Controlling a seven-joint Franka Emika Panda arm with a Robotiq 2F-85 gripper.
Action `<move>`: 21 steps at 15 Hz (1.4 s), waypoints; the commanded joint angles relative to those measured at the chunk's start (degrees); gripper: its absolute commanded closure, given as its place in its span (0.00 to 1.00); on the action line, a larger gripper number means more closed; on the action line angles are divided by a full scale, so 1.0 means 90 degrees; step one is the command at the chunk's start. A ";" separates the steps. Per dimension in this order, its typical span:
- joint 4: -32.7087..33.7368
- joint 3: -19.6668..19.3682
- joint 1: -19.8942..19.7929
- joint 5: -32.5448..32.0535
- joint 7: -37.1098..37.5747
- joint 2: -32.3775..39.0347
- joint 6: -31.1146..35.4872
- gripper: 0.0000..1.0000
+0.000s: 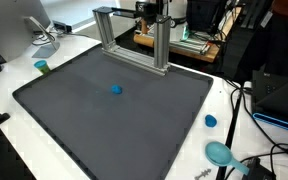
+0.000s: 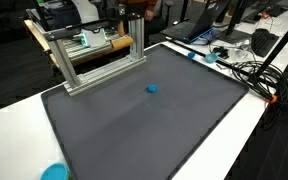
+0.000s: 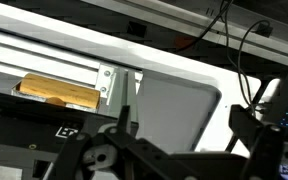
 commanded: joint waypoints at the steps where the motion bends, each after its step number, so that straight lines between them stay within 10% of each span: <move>1: 0.0101 -0.0082 -0.0262 -0.0194 -0.0113 -0.0286 -0.0059 0.00; 9: 0.0399 -0.0630 -0.1476 -0.1000 0.0026 -0.0167 0.0161 0.00; 21: 0.0419 -0.0492 -0.1553 -0.1001 0.0172 -0.0005 0.0597 0.00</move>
